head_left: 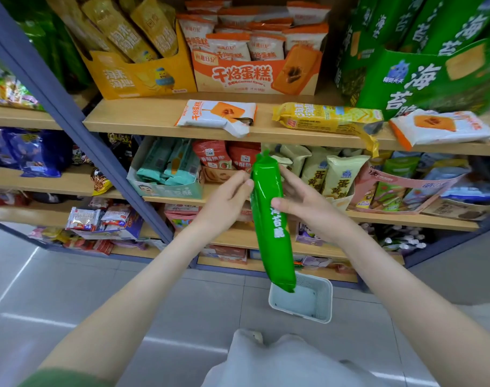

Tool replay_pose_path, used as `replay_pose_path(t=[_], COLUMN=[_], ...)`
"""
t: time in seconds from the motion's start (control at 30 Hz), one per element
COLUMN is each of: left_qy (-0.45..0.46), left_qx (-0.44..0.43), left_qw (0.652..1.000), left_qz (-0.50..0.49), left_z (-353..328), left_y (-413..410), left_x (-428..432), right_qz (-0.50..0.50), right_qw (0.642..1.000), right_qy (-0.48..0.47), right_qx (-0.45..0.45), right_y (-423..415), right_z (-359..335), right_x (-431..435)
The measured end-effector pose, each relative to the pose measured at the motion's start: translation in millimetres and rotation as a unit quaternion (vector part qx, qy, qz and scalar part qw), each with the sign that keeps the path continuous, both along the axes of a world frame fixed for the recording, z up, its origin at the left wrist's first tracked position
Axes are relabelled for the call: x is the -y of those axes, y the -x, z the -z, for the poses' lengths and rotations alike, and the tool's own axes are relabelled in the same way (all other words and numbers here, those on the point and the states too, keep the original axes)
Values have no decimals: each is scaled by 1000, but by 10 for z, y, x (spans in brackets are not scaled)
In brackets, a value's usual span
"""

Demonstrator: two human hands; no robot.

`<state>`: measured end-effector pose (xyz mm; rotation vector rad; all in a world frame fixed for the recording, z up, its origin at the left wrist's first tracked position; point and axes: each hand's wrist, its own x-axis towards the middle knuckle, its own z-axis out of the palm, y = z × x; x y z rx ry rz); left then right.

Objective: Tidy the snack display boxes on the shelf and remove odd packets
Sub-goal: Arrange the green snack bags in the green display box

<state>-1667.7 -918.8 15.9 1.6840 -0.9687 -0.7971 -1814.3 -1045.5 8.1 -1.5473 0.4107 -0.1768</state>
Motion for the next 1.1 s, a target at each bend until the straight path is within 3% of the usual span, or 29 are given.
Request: replay_pose_path(t=[0.17,0.33,0.53,0.63,0.7,0.8,0.93,1.1], left_qy=[77,84,111,167,156,128,164,159], left_qx=[3,-20,-121,-230,-241,-187,-88,108], left_qw=[976,944,924,927,947,972,982,977], left_qz=[-204,-318,-346,-245,-143,-68,-27,91], left_z=[-56,-38,-156,-169,-147,-200,-404,-831], left_y=[-122,-269,-278,-325,-341,-352,-475,-582], left_x=[28,-32,-180,-276,-334,-355,-247,96], right_qz=[-142,-139,-80,-41,-19,-11,-13,108], right_qw=[980,982,982,990,991,987,973,954], right_qy=[71,71,142,123,129,161,230,262], right_qx=[-120,-102,-92,-48,-31,-19,-11,94], right_y=[51,-14,-163,-220,-264,-331,-348,-203], right_z=[38,61,-34,-114,-163,-240,-384,-891], right_x=[-63,-254,-386,-394,-384,-382,-344,-149])
